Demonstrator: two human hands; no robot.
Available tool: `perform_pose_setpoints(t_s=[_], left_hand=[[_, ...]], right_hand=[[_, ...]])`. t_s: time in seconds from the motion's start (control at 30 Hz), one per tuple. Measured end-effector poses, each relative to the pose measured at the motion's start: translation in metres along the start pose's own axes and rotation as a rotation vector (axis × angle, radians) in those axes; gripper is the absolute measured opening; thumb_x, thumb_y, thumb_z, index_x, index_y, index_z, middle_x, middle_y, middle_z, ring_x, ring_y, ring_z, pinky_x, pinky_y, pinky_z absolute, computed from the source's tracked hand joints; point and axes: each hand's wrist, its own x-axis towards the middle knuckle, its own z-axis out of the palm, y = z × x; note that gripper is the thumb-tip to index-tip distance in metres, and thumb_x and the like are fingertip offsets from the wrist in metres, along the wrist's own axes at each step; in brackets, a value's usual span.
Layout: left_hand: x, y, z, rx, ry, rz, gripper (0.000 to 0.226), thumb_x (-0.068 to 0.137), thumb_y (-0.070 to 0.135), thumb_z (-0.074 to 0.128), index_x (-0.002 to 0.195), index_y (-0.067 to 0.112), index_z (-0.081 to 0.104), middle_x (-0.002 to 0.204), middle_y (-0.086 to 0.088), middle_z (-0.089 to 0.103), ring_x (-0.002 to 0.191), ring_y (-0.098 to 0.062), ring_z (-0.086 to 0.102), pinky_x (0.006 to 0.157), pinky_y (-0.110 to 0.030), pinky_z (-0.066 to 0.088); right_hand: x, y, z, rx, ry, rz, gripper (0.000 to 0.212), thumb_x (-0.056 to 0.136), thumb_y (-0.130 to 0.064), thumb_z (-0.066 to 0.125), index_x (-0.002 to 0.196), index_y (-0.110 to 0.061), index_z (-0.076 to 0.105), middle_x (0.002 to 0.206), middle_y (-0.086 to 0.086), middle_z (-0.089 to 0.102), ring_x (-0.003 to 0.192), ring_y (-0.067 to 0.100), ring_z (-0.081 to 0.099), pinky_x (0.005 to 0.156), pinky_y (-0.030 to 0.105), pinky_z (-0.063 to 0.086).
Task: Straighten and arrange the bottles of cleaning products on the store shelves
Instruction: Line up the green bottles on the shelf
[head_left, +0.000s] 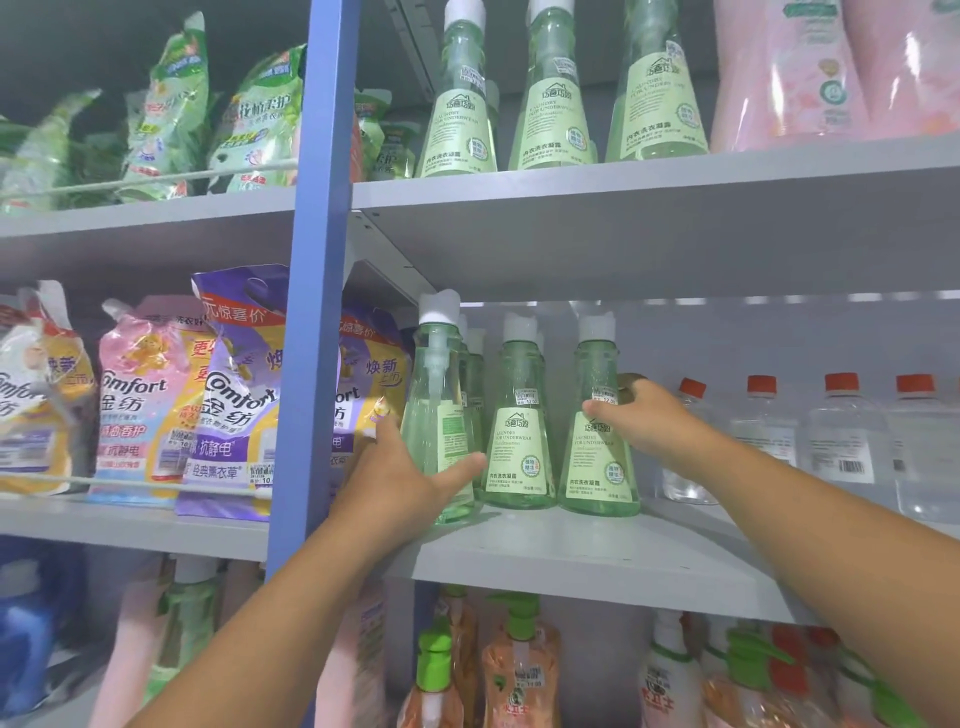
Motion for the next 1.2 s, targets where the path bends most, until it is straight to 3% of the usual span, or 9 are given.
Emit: perform_pose_setpoints(t_s=[0.07, 0.13, 0.23, 0.3, 0.43, 0.6, 0.77, 0.9, 1.2], left_hand=[[0.001, 0.000, -0.004, -0.050, -0.078, -0.035, 0.092, 0.082, 0.054, 0.070, 0.155, 0.028, 0.021, 0.132, 0.004, 0.054, 0.117, -0.024, 0.054, 0.098, -0.038, 0.047], [0.001, -0.002, -0.005, -0.056, -0.087, -0.026, 0.089, 0.077, 0.048, 0.073, 0.151, 0.031, 0.026, 0.120, 0.010, 0.059, 0.108, -0.021, 0.059, 0.094, -0.038, 0.051], [0.003, -0.004, 0.001, 0.017, 0.017, -0.009, 0.111, 0.064, 0.060, 0.087, 0.149, 0.031, 0.022, 0.144, 0.001, 0.047, 0.128, -0.028, 0.050, 0.103, -0.047, 0.049], [0.003, -0.003, 0.004, 0.039, 0.047, 0.011, 0.114, 0.066, 0.067, 0.084, 0.151, 0.029, 0.018, 0.150, -0.004, 0.039, 0.135, -0.029, 0.042, 0.106, -0.048, 0.045], [0.008, -0.003, 0.001, -0.045, -0.070, -0.038, 0.100, 0.084, 0.047, 0.072, 0.158, 0.032, 0.008, 0.130, -0.002, 0.056, 0.100, -0.024, 0.060, 0.078, -0.035, 0.050], [0.008, -0.008, 0.006, 0.017, 0.018, 0.021, 0.121, 0.059, 0.067, 0.087, 0.150, 0.030, 0.016, 0.146, -0.003, 0.043, 0.128, -0.030, 0.049, 0.103, -0.047, 0.048], [0.009, -0.006, 0.004, -0.032, -0.043, 0.006, 0.091, 0.077, 0.049, 0.073, 0.149, 0.033, 0.019, 0.106, 0.011, 0.061, 0.091, -0.019, 0.066, 0.086, -0.042, 0.057], [0.008, -0.008, 0.007, 0.058, 0.063, 0.018, 0.081, 0.073, 0.049, 0.075, 0.135, 0.029, 0.028, 0.117, -0.001, 0.059, 0.093, -0.024, 0.063, 0.065, -0.033, 0.047], [0.013, -0.012, 0.006, 0.079, 0.073, 0.029, 0.074, 0.081, 0.046, 0.075, 0.137, 0.027, 0.032, 0.122, 0.000, 0.058, 0.096, -0.025, 0.062, 0.062, -0.033, 0.040]], right_hand=[[0.000, 0.001, 0.000, 0.000, 0.004, 0.001, 0.029, 0.095, -0.040, 0.069, 0.118, -0.024, 0.060, 0.110, -0.003, 0.069, 0.095, 0.014, 0.065, 0.078, 0.038, 0.050], [0.000, 0.001, 0.000, 0.002, 0.005, -0.002, 0.031, 0.095, -0.041, 0.068, 0.120, -0.025, 0.059, 0.112, -0.003, 0.068, 0.096, 0.014, 0.065, 0.075, 0.036, 0.049], [-0.001, 0.000, 0.001, -0.001, 0.005, 0.000, 0.031, 0.095, -0.042, 0.068, 0.120, -0.026, 0.058, 0.111, -0.004, 0.067, 0.094, 0.012, 0.064, 0.074, 0.036, 0.049], [-0.002, -0.001, 0.001, 0.007, 0.006, -0.007, 0.027, 0.096, -0.040, 0.068, 0.116, -0.027, 0.056, 0.109, -0.004, 0.067, 0.091, 0.010, 0.062, 0.074, 0.036, 0.048], [-0.003, 0.000, 0.001, 0.014, -0.003, -0.024, 0.019, 0.097, -0.038, 0.067, 0.109, -0.029, 0.055, 0.104, -0.007, 0.065, 0.088, 0.007, 0.060, 0.074, 0.035, 0.046], [-0.005, 0.001, 0.000, 0.016, -0.018, 0.002, 0.033, 0.089, -0.042, 0.077, 0.111, -0.028, 0.057, 0.108, -0.006, 0.067, 0.092, 0.011, 0.065, 0.079, 0.036, 0.052], [-0.007, 0.005, 0.001, -0.045, -0.104, 0.059, 0.044, 0.081, -0.035, 0.086, 0.109, -0.026, 0.054, 0.104, -0.006, 0.068, 0.093, 0.016, 0.070, 0.076, 0.034, 0.058], [-0.008, 0.003, 0.002, -0.055, -0.083, 0.057, 0.043, 0.081, -0.034, 0.086, 0.106, -0.027, 0.052, 0.104, -0.005, 0.068, 0.092, 0.016, 0.070, 0.077, 0.035, 0.059], [-0.009, 0.002, 0.002, -0.078, -0.106, 0.090, 0.051, 0.081, -0.039, 0.086, 0.116, -0.024, 0.051, 0.109, -0.004, 0.068, 0.094, 0.015, 0.069, 0.076, 0.034, 0.057]])
